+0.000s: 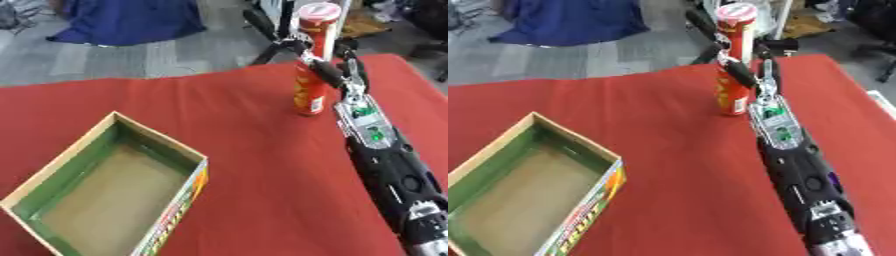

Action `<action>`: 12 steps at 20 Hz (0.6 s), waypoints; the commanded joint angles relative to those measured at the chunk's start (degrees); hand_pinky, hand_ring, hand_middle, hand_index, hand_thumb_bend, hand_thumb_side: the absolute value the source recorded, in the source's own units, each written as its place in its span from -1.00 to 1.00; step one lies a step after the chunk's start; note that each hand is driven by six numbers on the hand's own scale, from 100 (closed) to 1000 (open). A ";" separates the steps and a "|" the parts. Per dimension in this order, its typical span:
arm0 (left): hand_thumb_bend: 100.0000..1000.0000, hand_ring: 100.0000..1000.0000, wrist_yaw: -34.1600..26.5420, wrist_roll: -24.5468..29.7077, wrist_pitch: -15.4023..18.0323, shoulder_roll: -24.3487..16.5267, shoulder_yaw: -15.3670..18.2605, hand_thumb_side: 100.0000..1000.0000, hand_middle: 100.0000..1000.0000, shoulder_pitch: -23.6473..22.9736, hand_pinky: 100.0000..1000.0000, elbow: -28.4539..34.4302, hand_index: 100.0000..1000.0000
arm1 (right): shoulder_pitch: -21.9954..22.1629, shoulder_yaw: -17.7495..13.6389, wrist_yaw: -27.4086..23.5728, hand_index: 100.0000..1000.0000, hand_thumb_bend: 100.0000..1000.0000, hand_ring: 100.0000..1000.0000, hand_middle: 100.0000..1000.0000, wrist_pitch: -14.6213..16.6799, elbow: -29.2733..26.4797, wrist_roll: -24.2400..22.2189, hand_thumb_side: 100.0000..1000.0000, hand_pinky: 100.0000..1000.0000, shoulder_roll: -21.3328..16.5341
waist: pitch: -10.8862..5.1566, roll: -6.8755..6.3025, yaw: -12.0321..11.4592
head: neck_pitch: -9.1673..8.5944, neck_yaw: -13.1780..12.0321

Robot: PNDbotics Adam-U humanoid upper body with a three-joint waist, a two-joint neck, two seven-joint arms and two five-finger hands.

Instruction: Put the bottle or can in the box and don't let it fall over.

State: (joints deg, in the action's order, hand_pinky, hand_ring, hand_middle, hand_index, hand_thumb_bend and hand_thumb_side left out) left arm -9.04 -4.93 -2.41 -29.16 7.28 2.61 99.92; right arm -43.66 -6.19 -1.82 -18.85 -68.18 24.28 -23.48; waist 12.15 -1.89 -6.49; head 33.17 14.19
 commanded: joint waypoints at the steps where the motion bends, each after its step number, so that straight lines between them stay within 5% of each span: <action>1: -0.98 0.75 0.16 0.04 0.19 -1.13 0.72 0.87 0.62 0.58 0.67 0.65 0.58 | -0.85 -0.44 0.77 1.00 0.24 1.00 0.95 -0.43 -0.86 0.84 -0.14 0.64 -1.80 | -0.68 -0.06 -0.14 | -0.55 -0.12; 12: -0.98 0.75 0.21 0.17 0.23 -1.14 0.71 0.87 0.62 0.62 0.67 0.59 0.58 | -0.33 -0.30 2.27 1.00 0.20 1.00 1.00 -0.11 -1.88 -3.57 -0.03 0.67 -2.17 | -0.63 -0.15 -0.03 | -0.46 -0.13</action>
State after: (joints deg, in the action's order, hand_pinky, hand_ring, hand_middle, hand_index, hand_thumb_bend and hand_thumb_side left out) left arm -9.02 -4.82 -2.30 -29.16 7.28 2.64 99.92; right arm -43.27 -6.31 0.13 -19.25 -68.59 21.59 -23.96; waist 12.21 -2.02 -6.49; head 33.16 14.19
